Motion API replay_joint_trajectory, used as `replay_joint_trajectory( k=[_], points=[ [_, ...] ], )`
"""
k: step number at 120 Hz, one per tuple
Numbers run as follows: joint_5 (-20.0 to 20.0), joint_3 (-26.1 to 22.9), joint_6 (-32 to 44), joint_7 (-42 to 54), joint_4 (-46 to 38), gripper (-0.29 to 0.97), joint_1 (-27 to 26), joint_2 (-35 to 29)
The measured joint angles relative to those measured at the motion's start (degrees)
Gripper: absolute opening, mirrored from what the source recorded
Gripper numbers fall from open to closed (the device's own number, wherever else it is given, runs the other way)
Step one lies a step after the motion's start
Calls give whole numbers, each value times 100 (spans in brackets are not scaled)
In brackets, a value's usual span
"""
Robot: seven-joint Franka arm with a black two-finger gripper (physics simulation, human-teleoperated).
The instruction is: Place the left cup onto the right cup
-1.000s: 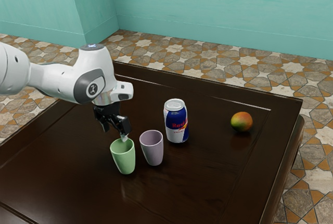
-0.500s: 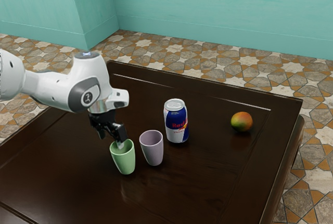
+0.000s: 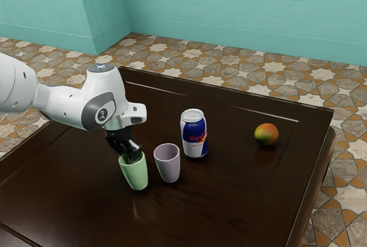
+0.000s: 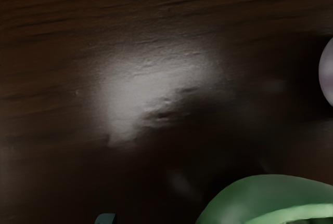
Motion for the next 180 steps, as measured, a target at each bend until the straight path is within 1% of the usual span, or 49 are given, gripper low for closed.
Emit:
replay_joint_trajectory(
  k=[6,18,44,62,103,114,135,148,180],
  points=[
    [1,0,10,-18,0,7,0,0],
    [12,5,25,-53,2,0,-1,-6],
    [93,9,14,-113,97,-7,-29,-134],
    [159,33,-159,-164,422,-9,-31,-240],
    [397,51,-1202,-266,1750,-10,5,-255],
    [456,-41,-1411,-296,1990,-10,-34,-250],
    [490,-413,-1622,-408,2132,-10,-196,-229],
    [497,-559,-1671,-484,2135,-10,-157,-207],
    [457,-643,-1618,-697,1843,-10,-157,-93]
  ],
)
